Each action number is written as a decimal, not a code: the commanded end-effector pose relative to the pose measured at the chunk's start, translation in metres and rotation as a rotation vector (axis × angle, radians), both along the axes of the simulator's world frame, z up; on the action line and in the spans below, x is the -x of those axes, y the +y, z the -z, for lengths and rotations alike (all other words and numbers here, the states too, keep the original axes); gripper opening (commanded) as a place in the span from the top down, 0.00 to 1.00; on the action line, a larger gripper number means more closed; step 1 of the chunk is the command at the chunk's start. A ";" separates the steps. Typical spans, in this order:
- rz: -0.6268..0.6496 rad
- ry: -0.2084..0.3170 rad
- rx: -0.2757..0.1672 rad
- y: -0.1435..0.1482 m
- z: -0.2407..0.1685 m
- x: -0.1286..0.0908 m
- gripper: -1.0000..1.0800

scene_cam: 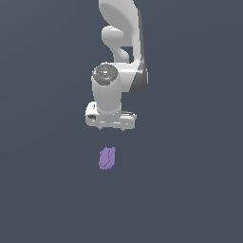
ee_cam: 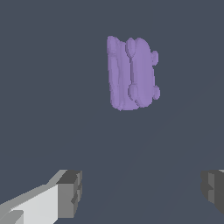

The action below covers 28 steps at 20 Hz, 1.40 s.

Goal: Pick up the object and move it to a goal position.

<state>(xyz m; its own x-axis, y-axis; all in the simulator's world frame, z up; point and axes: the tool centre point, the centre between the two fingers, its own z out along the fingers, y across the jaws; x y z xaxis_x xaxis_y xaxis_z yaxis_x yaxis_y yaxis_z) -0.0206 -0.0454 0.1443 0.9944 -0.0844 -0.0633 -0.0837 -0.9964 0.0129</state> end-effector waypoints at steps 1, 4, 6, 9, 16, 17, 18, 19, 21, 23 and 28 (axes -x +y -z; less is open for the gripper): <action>0.000 0.000 0.000 0.000 0.000 0.000 0.04; -0.014 0.005 -0.003 0.006 0.001 0.001 0.04; -0.039 0.014 -0.008 0.018 0.002 0.002 0.04; -0.071 0.027 -0.015 0.032 0.003 0.005 0.04; -0.071 0.024 -0.015 0.031 0.004 0.002 0.04; -0.071 0.023 -0.015 0.030 0.005 0.000 0.04; -0.072 0.021 -0.015 0.029 0.005 -0.002 0.04; -0.072 0.019 -0.016 0.028 0.006 -0.005 0.04; -0.072 0.013 -0.016 0.025 0.008 -0.011 0.04; -0.071 0.006 -0.015 0.021 0.011 -0.019 0.04; -0.071 -0.016 -0.015 0.007 0.020 -0.045 0.04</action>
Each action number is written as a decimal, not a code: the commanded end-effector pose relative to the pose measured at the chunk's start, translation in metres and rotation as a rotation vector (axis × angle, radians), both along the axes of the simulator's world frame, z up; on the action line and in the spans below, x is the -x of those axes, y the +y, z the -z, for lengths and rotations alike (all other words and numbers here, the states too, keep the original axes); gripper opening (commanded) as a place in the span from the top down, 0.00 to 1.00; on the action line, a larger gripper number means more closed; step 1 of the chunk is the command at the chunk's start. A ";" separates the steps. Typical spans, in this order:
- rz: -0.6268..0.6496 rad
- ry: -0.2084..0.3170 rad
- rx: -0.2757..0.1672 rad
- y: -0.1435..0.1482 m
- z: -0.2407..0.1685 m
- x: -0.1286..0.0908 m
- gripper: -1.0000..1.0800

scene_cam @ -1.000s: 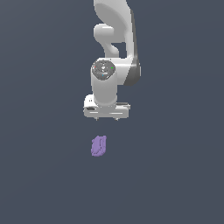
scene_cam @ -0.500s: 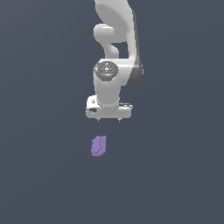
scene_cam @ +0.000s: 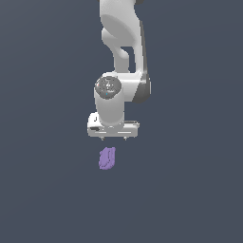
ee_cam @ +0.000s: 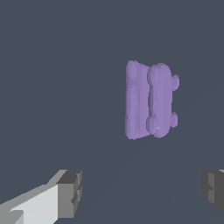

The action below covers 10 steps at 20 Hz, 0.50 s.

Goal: Pick up the object and move it to a goal position.

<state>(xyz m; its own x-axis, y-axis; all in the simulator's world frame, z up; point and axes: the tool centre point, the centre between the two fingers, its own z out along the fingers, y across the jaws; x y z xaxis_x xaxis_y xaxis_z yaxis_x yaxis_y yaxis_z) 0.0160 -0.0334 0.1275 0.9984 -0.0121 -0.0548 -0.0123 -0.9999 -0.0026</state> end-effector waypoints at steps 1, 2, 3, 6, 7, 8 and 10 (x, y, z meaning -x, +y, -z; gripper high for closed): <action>0.000 -0.013 0.000 -0.008 0.006 -0.014 0.04; 0.000 -0.018 0.001 -0.011 0.008 -0.019 0.04; 0.000 -0.022 0.001 -0.015 0.010 -0.024 0.04; 0.000 -0.035 0.002 -0.023 0.016 -0.037 0.04; 0.000 -0.038 0.002 -0.025 0.018 -0.040 0.04; 0.000 -0.041 0.002 -0.027 0.020 -0.043 0.04; 0.000 -0.047 0.003 -0.031 0.022 -0.048 0.04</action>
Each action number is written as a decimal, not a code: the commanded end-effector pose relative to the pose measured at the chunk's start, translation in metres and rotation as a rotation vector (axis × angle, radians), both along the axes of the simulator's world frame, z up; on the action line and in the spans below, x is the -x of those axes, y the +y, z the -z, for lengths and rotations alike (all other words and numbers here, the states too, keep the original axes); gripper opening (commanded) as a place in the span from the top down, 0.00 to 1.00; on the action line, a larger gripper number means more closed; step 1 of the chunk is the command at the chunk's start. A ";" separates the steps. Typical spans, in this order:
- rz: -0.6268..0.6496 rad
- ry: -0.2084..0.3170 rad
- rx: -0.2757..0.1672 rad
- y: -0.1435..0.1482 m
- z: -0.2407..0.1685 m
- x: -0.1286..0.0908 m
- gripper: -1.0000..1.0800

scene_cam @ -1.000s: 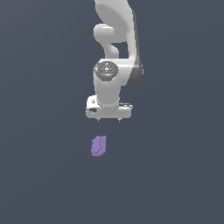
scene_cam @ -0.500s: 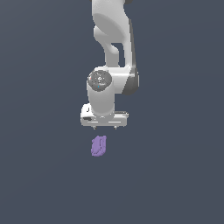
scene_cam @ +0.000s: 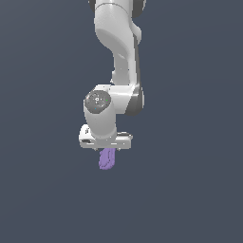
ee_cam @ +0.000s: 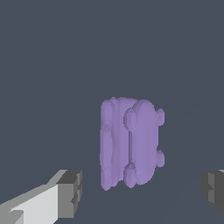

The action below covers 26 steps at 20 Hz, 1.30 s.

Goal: Pick up the object and move it to a goal position.

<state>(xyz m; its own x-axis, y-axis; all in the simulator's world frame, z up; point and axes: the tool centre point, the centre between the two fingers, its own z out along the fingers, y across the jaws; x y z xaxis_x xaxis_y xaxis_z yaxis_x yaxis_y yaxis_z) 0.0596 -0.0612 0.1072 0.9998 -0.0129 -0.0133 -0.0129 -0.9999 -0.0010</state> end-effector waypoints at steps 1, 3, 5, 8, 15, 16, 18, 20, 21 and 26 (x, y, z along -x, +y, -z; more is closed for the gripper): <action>-0.001 -0.007 0.001 -0.004 0.003 -0.007 0.04; -0.001 -0.011 0.001 -0.006 0.005 -0.010 0.04; -0.001 -0.013 0.001 -0.008 0.006 -0.012 0.04; 0.000 -0.012 0.001 -0.008 0.006 -0.011 0.04; -0.001 -0.012 0.001 -0.008 0.026 -0.011 0.04; -0.001 -0.012 0.001 -0.008 0.032 -0.011 0.04; -0.001 -0.013 0.001 -0.008 0.044 -0.011 0.04; -0.001 -0.013 0.001 -0.008 0.051 -0.011 0.04; -0.001 -0.013 0.001 -0.008 0.054 -0.011 0.04; -0.001 -0.013 0.001 -0.008 0.056 -0.012 0.04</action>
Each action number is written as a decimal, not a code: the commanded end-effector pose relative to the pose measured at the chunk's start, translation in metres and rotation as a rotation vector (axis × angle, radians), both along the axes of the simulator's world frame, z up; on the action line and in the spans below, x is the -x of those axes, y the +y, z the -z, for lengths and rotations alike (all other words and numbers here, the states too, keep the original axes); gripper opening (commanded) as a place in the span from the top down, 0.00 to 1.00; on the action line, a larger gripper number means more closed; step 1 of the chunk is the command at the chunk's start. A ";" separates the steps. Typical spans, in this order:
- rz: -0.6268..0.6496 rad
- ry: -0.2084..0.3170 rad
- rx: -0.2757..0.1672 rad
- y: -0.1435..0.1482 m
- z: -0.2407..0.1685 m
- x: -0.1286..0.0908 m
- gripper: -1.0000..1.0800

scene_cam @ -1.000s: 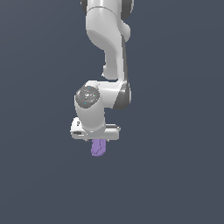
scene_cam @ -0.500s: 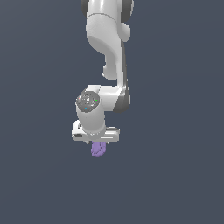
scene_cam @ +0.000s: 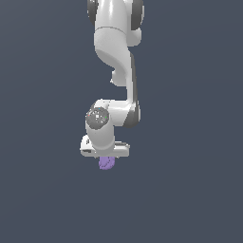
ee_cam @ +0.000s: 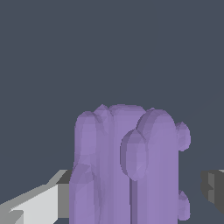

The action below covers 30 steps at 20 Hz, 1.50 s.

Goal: Pick up the object and move it to a goal position.

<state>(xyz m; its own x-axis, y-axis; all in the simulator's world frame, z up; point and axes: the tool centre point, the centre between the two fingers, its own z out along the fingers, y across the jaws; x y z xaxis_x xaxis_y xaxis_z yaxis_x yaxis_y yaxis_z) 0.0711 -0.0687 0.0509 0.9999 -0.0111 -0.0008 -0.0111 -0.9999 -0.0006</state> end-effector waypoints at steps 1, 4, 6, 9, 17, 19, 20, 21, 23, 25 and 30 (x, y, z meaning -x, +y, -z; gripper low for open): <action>0.001 -0.001 0.001 -0.001 0.000 -0.001 1.00; 0.001 -0.001 0.001 -0.001 0.000 -0.001 1.00; 0.001 -0.001 0.001 -0.001 0.000 -0.001 1.00; 0.001 -0.001 0.001 -0.001 0.000 -0.001 1.00; 0.001 -0.006 0.001 -0.001 -0.012 0.000 1.00; 0.001 -0.006 0.001 -0.001 -0.019 0.003 1.00; 0.001 -0.006 0.001 -0.001 -0.023 0.004 1.00; 0.001 -0.006 0.001 -0.001 -0.028 0.005 1.00; 0.001 -0.006 0.001 -0.001 -0.039 0.009 1.00; 0.001 -0.006 0.001 -0.001 -0.053 0.013 1.00; 0.001 -0.005 0.001 -0.001 -0.097 0.026 1.00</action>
